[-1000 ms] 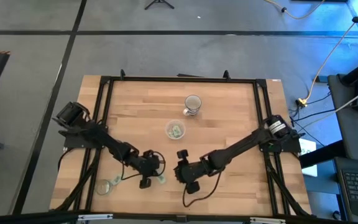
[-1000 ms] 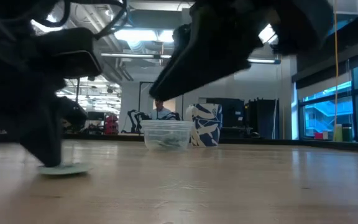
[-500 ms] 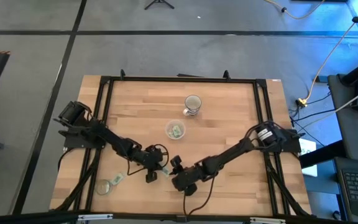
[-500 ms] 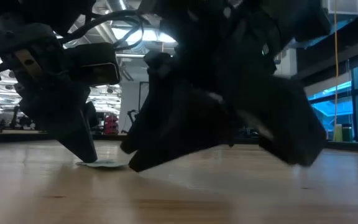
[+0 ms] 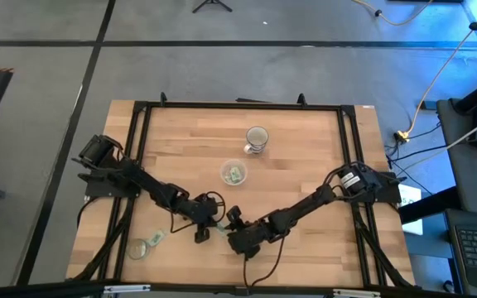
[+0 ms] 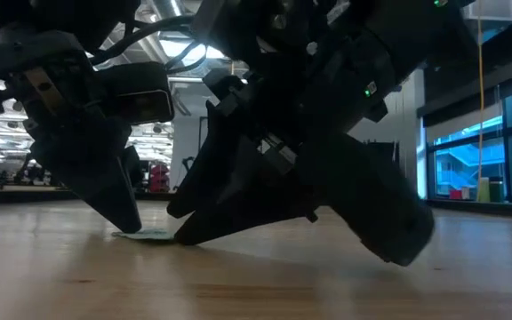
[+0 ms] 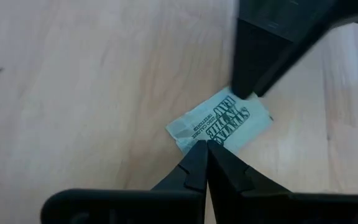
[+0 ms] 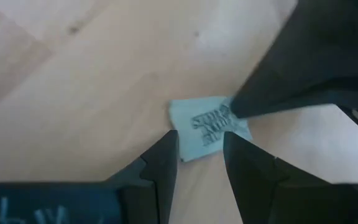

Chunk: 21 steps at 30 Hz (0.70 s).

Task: Pick and place Stevia / Truvia into bins
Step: Put the stevia packet into the transparent container

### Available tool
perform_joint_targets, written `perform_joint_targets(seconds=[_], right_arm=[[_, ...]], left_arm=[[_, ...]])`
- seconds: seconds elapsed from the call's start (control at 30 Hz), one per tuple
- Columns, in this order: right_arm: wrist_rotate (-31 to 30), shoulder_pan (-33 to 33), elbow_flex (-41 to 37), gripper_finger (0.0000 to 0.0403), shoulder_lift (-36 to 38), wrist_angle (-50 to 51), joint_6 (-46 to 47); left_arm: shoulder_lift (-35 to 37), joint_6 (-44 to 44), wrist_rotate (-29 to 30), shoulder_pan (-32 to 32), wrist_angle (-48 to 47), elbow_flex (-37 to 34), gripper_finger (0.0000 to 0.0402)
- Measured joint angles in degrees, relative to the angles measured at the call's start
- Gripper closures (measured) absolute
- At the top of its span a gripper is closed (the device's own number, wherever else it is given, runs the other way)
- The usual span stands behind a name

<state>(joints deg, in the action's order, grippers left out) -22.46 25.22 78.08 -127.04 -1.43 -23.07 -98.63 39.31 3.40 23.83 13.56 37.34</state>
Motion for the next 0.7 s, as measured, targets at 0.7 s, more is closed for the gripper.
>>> perform_joint_targets(seconds=[0.7], right_arm=[[3.5, -0.5, -0.2, 0.0378, -0.2, -1.7, -1.6]], left_arm=[[0.0, 0.5, -0.6, 0.0, 0.4, 0.0, 0.0395]])
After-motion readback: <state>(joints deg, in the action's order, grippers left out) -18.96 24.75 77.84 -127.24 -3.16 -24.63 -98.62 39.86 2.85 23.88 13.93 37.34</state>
